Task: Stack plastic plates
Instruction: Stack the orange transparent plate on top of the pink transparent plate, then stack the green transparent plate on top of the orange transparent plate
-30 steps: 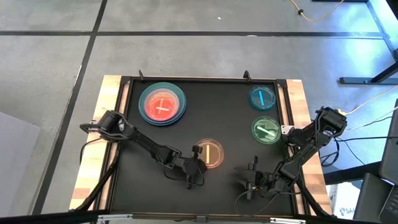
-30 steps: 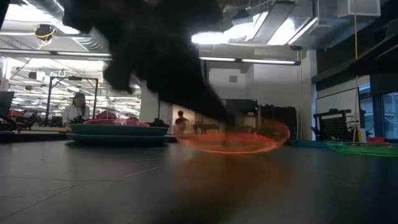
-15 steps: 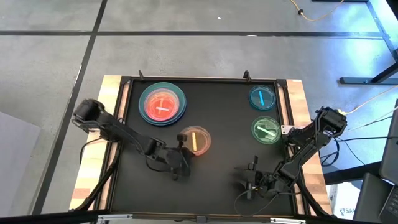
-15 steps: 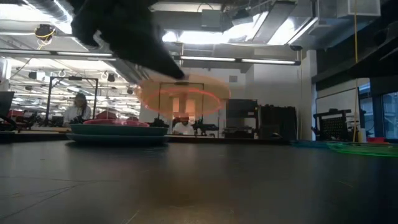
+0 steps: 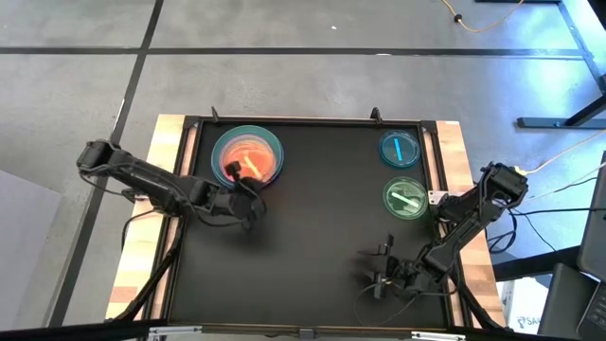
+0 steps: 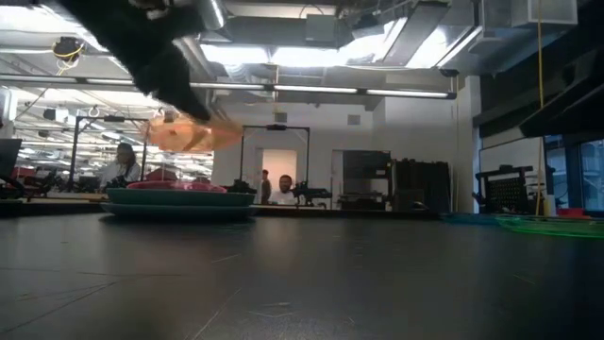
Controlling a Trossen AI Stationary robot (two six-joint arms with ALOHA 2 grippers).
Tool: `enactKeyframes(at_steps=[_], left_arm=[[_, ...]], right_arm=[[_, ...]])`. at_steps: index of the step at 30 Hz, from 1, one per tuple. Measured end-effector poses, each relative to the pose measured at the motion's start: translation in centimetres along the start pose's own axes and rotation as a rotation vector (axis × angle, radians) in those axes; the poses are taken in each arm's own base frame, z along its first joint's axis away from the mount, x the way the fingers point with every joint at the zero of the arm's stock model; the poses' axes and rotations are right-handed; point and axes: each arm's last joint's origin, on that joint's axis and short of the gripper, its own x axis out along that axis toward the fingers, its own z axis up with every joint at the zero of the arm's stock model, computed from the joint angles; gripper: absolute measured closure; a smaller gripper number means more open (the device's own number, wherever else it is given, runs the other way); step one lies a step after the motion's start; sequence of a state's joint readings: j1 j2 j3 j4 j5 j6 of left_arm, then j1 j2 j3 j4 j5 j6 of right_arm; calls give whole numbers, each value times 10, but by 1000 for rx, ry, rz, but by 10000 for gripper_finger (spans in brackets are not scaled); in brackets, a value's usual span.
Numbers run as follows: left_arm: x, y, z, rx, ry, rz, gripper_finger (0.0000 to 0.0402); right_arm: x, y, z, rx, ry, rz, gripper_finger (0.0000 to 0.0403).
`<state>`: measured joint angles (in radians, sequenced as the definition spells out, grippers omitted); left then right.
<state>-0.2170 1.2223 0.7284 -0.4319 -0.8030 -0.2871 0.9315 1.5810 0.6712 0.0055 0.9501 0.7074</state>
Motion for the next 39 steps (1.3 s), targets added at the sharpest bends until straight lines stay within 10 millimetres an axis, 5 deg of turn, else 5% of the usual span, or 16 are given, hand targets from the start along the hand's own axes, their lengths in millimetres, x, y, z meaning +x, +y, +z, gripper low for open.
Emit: enactKeyframes(at_steps=[9, 15, 20, 26, 33, 39], left_arm=[[31, 12, -45, -39, 108, 83, 394], [40, 14, -57, -79, 173, -34, 329], [33, 12, -37, -83, 146, -172, 281], [18, -2, -12, -108, 25, -328, 272], [-2, -37, 0, -145, -251, -553, 272], [-2, -68, -4, -88, -323, -623, 272]], right_arm=[[21, -18, 2, 7, 71, -86, 206], [34, -30, 4, 14, 158, -101, 206], [36, -34, 5, 4, 179, -106, 205], [19, -51, 13, -40, 249, -128, 205], [-9, -93, 21, 14, 392, -257, 205], [-12, -113, 12, 93, 576, -349, 205]])
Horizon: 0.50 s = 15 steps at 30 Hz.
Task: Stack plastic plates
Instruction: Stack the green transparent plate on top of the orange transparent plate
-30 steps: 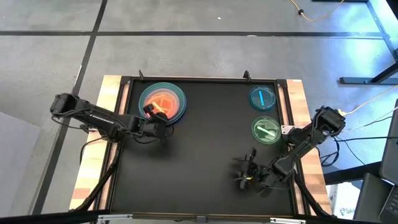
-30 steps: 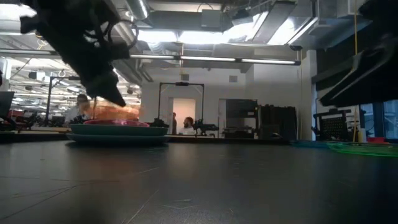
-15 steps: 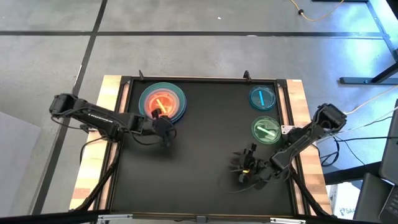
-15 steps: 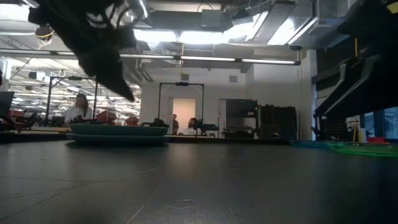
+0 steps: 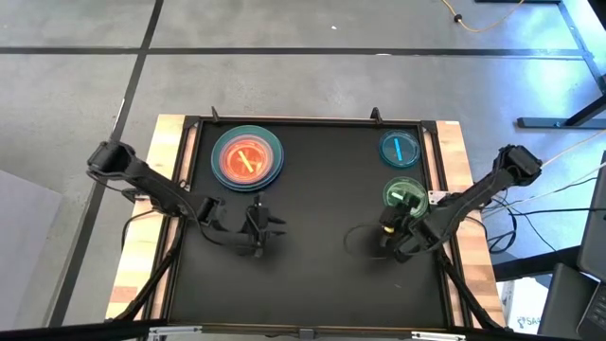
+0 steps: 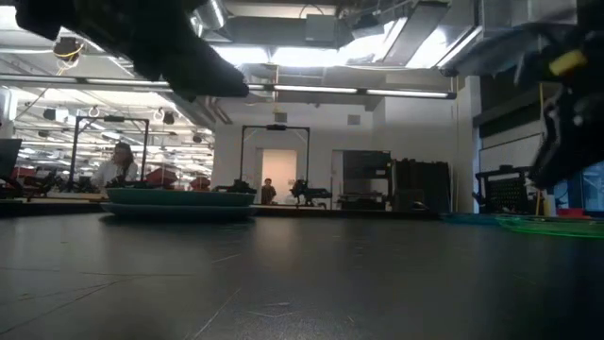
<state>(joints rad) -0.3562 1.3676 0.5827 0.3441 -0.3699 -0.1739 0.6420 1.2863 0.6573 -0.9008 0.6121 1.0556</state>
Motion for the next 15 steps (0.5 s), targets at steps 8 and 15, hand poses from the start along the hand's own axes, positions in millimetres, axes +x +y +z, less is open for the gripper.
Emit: enactKeyframes(at_steps=[8, 15], left_arm=[[14, -3, -16, 23, 65, 16, 272], [14, -3, -15, 18, 55, 14, 272]], right_arm=[[42, -20, -19, 142, 133, -53, 205], [61, -31, -27, 189, 139, -57, 254]])
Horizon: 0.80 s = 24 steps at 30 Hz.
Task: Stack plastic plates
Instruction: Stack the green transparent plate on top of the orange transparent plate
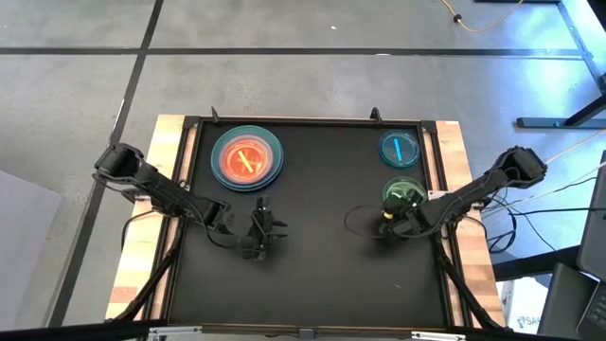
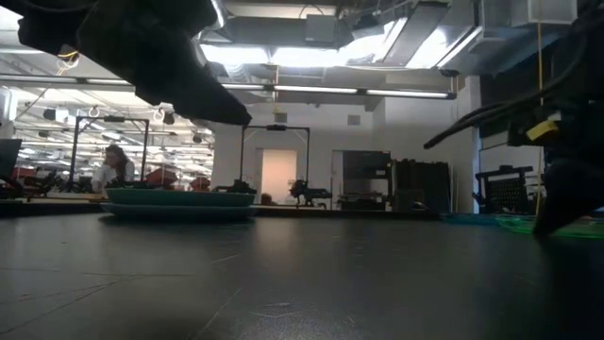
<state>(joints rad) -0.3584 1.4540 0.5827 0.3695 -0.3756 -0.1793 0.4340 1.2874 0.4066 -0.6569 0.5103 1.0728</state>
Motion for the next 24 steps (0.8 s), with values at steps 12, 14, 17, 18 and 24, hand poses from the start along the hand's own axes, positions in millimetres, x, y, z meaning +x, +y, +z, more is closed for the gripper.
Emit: enactKeyframes(at_steps=[12, 14, 17, 18, 24], left_arm=[[0, 0, 2, 18, -23, -3, 272], [0, 0, 3, 18, -29, -4, 272], [0, -1, 3, 19, -29, -14, 272], [0, -1, 3, 20, -28, -20, 272], [1, 0, 5, 12, -42, -21, 272]], right_arm=[[1, 12, 9, -200, -119, 83, 387], [-4, 24, 18, -230, -172, 174, 396], [-10, 37, 27, -296, -268, 307, 398], [-12, 42, 30, -310, -306, 352, 397], [-19, 67, 43, -379, -462, 605, 399]])
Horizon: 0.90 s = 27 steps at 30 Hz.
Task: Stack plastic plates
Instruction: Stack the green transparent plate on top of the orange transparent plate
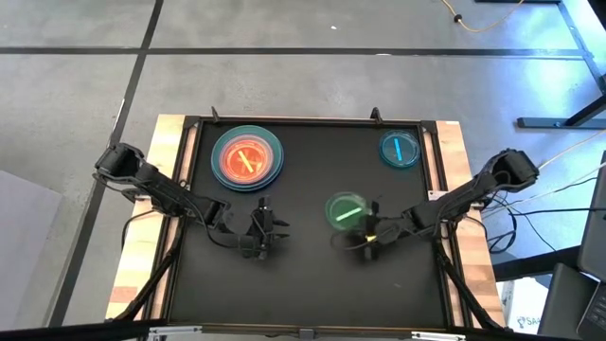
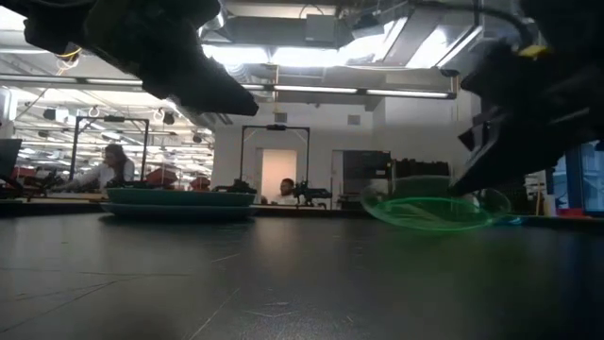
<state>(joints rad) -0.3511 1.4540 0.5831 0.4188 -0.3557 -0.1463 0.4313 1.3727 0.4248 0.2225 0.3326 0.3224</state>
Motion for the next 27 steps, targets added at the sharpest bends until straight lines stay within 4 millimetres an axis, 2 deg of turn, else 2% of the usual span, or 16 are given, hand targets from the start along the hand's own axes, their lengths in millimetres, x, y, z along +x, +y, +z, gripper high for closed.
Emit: enactKeyframes(at_steps=[5, 10, 13, 17, 21, 24, 27], left_arm=[[12, -4, -1, -13, -40, -22, 272], [34, -9, -1, 6, -8, -34, 272], [50, -13, -1, 62, 12, -111, 268], [72, -7, 11, 58, 21, -100, 245], [92, -6, 11, 132, 97, -117, 223], [108, -9, 13, 190, 149, -118, 218], [124, -14, 10, 235, 216, -164, 217]], right_arm=[[17, 11, 0, -2, -40, 169, 401], [24, 14, 3, 81, -103, 190, 387], [25, 16, 5, 117, -125, 223, 356], [23, 17, 9, 125, -153, 265, 289], [22, 20, 9, 113, -131, 335, 227], [19, 27, 6, 114, -100, 409, 200], [14, 38, 1, 94, -88, 441, 190]])
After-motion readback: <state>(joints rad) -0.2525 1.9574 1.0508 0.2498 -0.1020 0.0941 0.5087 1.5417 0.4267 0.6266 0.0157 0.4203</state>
